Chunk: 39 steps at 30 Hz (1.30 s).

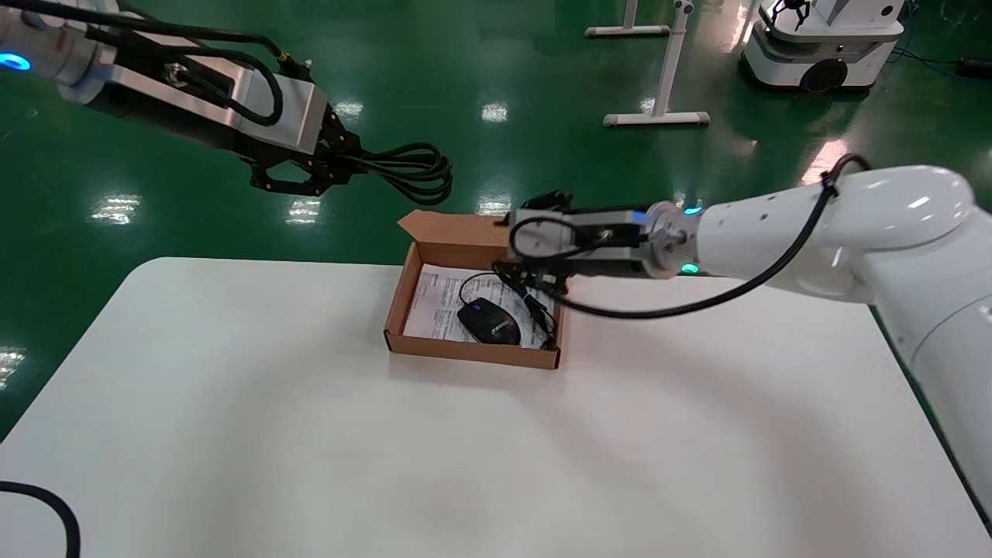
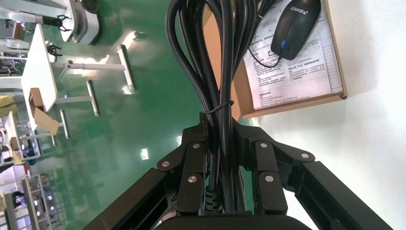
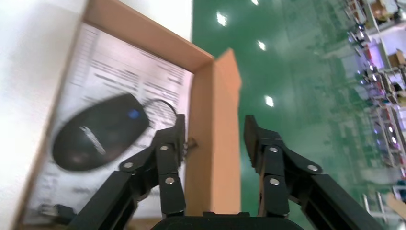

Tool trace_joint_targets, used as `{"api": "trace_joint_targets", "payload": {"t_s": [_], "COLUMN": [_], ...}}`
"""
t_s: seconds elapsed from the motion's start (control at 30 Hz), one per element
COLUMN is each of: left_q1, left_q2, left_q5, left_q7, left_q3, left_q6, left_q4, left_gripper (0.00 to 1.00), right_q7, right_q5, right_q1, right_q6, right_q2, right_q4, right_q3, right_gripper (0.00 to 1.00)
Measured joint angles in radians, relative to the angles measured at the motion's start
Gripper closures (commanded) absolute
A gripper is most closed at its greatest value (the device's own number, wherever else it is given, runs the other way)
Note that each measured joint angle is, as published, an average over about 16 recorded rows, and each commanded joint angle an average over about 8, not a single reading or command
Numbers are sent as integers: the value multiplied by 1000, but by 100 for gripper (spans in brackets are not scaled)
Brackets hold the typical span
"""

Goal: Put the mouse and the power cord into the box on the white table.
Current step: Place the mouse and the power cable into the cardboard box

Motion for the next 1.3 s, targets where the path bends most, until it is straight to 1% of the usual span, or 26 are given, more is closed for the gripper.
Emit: {"api": "trace_joint_targets", "payload": {"t_s": [0.13, 0.27, 0.37, 0.5, 0.63, 0.73, 0.87, 1.0, 1.03, 1.07, 1.1, 1.27, 1.3], "left_q1": [38, 95, 146, 217, 282, 320, 358, 384, 389, 392, 395, 405, 406], "left_q2": [35, 80, 118, 163, 193, 205, 211, 212, 212, 212, 212, 212, 211], "left_q5": [-8, -20, -29, -43, -57, -66, -81, -96, -99, -102, -104, -117, -119], "left_q7": [17, 43, 67, 96, 115, 117, 101, 70, 62, 54, 46, 9, 3], "left_q3": [-3, -8, -13, -21, -25, -23, -16, -2, 3, 8, 13, 41, 45], "left_q6": [-24, -74, -137, -251, -371, -451, -529, -568, -573, -577, -581, -590, -591], "left_q4": [41, 89, 122, 145, 141, 122, 86, 53, 46, 39, 34, 12, 9], "left_gripper": [100, 100, 100, 100, 100, 100, 100, 100, 97, 91, 80, 18, 8], "right_q7": [1, -3, -11, -26, -41, -51, -59, -62, -63, -64, -64, -64, -64], "right_q5": [20, 39, 49, 54, 52, 48, 44, 43, 42, 42, 43, 45, 45], "right_q1": [36, 73, 97, 118, 129, 132, 133, 134, 134, 135, 135, 136, 136], "right_q6": [-23, -74, -127, -206, -279, -317, -346, -358, -360, -361, -362, -366, -367], "right_q2": [41, 99, 148, 211, 261, 286, 306, 315, 316, 317, 318, 321, 321], "right_q4": [-39, -80, -106, -132, -151, -162, -174, -184, -186, -188, -190, -199, -201], "right_q3": [10, 23, 29, 32, 31, 28, 24, 23, 23, 23, 23, 24, 25], "right_gripper": [0, 0, 0, 0, 0, 0, 0, 0, 0, 0, 0, 0, 0]}}
